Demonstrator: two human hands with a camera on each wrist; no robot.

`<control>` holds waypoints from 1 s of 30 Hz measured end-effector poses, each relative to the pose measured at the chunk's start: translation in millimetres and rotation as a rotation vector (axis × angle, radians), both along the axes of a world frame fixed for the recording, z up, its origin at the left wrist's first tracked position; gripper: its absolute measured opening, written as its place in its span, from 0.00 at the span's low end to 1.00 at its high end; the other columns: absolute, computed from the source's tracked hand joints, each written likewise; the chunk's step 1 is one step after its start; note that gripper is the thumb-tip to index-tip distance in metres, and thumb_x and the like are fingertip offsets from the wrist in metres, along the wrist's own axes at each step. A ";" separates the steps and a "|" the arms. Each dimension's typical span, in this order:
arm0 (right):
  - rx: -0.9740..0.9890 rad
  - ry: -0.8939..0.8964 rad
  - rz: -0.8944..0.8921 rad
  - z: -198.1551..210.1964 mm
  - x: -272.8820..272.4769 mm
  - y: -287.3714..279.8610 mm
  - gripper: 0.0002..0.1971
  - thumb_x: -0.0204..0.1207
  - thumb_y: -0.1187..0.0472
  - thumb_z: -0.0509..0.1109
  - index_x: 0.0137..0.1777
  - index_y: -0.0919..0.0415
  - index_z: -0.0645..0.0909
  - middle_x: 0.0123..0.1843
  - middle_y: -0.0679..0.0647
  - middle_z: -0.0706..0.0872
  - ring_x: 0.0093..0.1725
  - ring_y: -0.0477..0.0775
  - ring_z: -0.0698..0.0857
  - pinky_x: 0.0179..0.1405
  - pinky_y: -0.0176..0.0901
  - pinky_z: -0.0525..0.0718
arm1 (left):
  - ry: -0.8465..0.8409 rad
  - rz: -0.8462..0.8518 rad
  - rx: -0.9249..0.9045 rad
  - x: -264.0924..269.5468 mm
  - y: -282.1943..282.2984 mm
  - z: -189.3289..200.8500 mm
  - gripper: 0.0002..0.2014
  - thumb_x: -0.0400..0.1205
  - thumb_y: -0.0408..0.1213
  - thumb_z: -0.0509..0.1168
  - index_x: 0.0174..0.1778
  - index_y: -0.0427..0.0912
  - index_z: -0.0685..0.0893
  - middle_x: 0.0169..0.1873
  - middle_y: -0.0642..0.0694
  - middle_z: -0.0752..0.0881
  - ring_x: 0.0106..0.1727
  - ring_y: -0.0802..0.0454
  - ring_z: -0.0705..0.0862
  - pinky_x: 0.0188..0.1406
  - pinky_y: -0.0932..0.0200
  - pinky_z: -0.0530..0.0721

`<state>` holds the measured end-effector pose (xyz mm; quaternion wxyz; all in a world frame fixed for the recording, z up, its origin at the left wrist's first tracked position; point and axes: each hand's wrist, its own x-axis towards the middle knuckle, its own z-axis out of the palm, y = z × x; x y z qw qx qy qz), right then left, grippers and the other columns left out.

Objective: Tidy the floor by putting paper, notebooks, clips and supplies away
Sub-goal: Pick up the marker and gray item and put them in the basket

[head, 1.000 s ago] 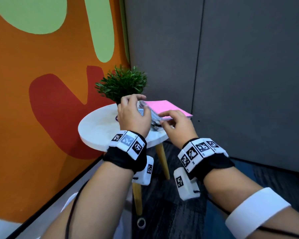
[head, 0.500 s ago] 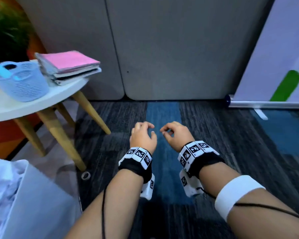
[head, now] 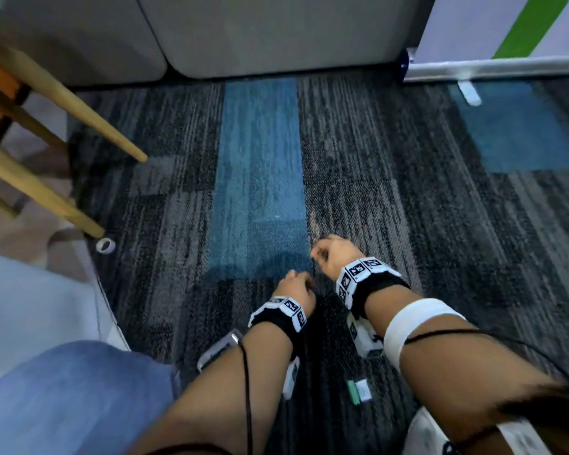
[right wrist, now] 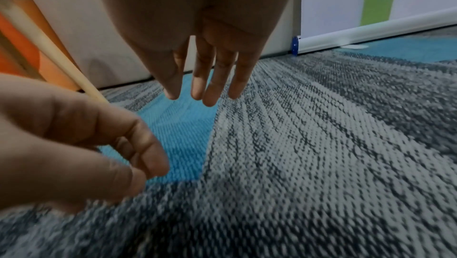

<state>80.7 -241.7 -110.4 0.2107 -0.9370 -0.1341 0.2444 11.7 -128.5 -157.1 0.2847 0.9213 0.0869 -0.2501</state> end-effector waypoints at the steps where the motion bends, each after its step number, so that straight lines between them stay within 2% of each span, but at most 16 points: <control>1: -0.010 0.019 0.018 -4.2 -3.3 -2.7 0.13 0.79 0.62 0.62 0.60 0.58 0.83 0.68 0.62 0.79 0.65 0.61 0.81 0.63 0.41 0.75 | 0.022 -0.020 0.010 0.2 -1.8 -3.6 0.11 0.79 0.33 0.60 0.55 0.42 0.82 0.58 0.37 0.77 0.60 0.35 0.80 0.62 0.48 0.78; 5: -0.101 0.104 0.060 -25.4 -13.4 -22.2 0.14 0.78 0.62 0.62 0.61 0.57 0.83 0.65 0.59 0.79 0.64 0.62 0.81 0.60 0.42 0.77 | 0.132 -0.123 0.046 -8.0 -15.2 -17.2 0.09 0.79 0.34 0.61 0.54 0.43 0.80 0.58 0.37 0.77 0.57 0.35 0.81 0.61 0.50 0.79; 8: -0.177 0.192 0.071 -39.7 -15.9 -43.3 0.16 0.80 0.61 0.62 0.65 0.58 0.79 0.70 0.62 0.75 0.69 0.62 0.77 0.67 0.43 0.74 | 0.233 -0.264 0.063 -23.1 -32.3 -25.2 0.11 0.79 0.39 0.64 0.57 0.43 0.80 0.60 0.38 0.76 0.57 0.36 0.82 0.59 0.51 0.80; 11: -0.249 0.252 0.077 -51.6 -20.0 -66.2 0.17 0.79 0.62 0.63 0.67 0.60 0.78 0.70 0.63 0.75 0.69 0.64 0.77 0.68 0.46 0.75 | 0.315 -0.444 0.087 -36.7 -55.6 -26.8 0.22 0.76 0.51 0.69 0.60 0.41 0.78 0.59 0.39 0.76 0.56 0.36 0.81 0.57 0.48 0.81; 15: -0.297 0.296 0.091 -61.1 -26.9 -87.3 0.16 0.75 0.65 0.65 0.63 0.59 0.80 0.70 0.62 0.73 0.64 0.64 0.81 0.66 0.46 0.77 | 0.334 -0.679 0.127 -54.2 -83.1 -24.1 0.38 0.66 0.66 0.71 0.63 0.42 0.74 0.59 0.40 0.78 0.56 0.37 0.81 0.54 0.47 0.83; 17: -0.304 0.320 0.096 -63.3 -26.5 -91.2 0.17 0.75 0.66 0.65 0.64 0.58 0.79 0.73 0.62 0.69 0.64 0.64 0.82 0.66 0.44 0.77 | 0.356 -0.796 0.148 -60.8 -94.1 -21.8 0.43 0.63 0.69 0.71 0.66 0.43 0.72 0.59 0.39 0.80 0.55 0.36 0.82 0.53 0.46 0.85; 19: -0.312 0.336 0.088 -64.9 -24.7 -90.3 0.18 0.75 0.66 0.65 0.65 0.55 0.79 0.78 0.62 0.63 0.67 0.63 0.80 0.69 0.44 0.76 | 0.380 -0.870 0.169 -66.9 -102.9 -21.1 0.42 0.64 0.65 0.73 0.68 0.41 0.72 0.57 0.39 0.81 0.54 0.37 0.83 0.48 0.49 0.83; 22: -0.294 0.339 0.101 -67.5 -23.6 -81.9 0.18 0.74 0.66 0.67 0.64 0.55 0.79 0.74 0.61 0.67 0.64 0.63 0.81 0.66 0.45 0.78 | 0.431 -0.860 0.180 -72.8 -110.7 -20.2 0.29 0.74 0.45 0.74 0.69 0.38 0.73 0.59 0.38 0.82 0.58 0.39 0.83 0.49 0.52 0.79; 24: -0.272 0.330 0.118 -68.1 -22.5 -76.0 0.17 0.74 0.66 0.67 0.63 0.56 0.80 0.69 0.60 0.71 0.61 0.63 0.82 0.62 0.44 0.78 | 0.406 -0.828 0.199 -71.1 -112.4 -16.0 0.24 0.78 0.38 0.70 0.69 0.38 0.74 0.61 0.38 0.82 0.59 0.39 0.83 0.51 0.51 0.79; 27: -0.258 0.338 0.130 -67.6 -20.1 -68.0 0.18 0.74 0.67 0.66 0.63 0.56 0.80 0.71 0.61 0.71 0.64 0.63 0.81 0.64 0.43 0.77 | 0.375 -0.762 0.152 -58.5 -105.7 -14.4 0.24 0.78 0.42 0.68 0.68 0.39 0.73 0.60 0.39 0.81 0.59 0.38 0.82 0.52 0.49 0.82; 30: -0.239 0.319 0.129 -67.0 -16.8 -61.5 0.17 0.73 0.67 0.66 0.61 0.56 0.81 0.69 0.61 0.75 0.67 0.63 0.80 0.69 0.46 0.77 | 0.340 -0.693 0.089 -38.0 -96.4 -49.6 0.30 0.69 0.59 0.59 0.68 0.52 0.73 0.60 0.44 0.80 0.57 0.38 0.84 0.54 0.44 0.86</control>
